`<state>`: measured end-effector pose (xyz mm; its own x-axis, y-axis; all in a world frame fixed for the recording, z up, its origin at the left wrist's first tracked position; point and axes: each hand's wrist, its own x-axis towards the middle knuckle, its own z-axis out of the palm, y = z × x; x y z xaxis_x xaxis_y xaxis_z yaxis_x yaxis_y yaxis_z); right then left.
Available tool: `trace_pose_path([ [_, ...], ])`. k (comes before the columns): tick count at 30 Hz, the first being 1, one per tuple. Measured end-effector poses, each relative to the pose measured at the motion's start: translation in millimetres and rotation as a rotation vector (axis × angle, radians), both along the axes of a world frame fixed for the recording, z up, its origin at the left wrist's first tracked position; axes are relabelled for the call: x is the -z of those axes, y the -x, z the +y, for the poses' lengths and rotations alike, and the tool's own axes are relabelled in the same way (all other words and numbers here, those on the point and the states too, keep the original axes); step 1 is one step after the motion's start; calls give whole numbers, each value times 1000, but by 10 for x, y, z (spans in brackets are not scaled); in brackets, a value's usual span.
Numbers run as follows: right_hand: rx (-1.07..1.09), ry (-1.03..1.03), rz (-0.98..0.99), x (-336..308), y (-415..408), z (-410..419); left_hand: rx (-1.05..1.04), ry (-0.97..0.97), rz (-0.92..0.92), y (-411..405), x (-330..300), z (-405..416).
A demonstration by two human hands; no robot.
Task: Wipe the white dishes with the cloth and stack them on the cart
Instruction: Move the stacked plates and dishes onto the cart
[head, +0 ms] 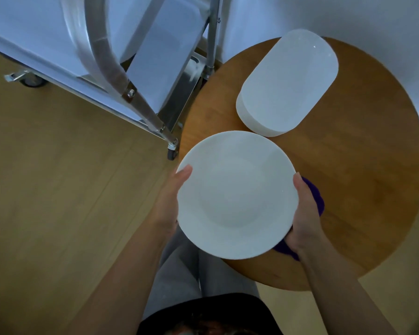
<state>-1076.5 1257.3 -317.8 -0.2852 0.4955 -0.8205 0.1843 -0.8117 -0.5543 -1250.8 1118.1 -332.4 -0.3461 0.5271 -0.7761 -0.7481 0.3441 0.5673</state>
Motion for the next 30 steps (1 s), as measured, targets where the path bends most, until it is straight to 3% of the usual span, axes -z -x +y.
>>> trace_pose_path([
  [4,-39,18,-12,-28,6,6,10,-32,-15,48,-67,-10],
  [8,-193,73,17,-72,-53,204,177,25,23,135,-126,-2],
  [13,-461,32,-9,-27,63,526,-114,150,88,-158,-91,-188],
  [18,-660,-83,-41,-81,439,737,-204,26,83,-541,-124,-278],
  [30,-525,-44,96,-48,478,606,-423,-48,-71,-522,-164,-192],
])
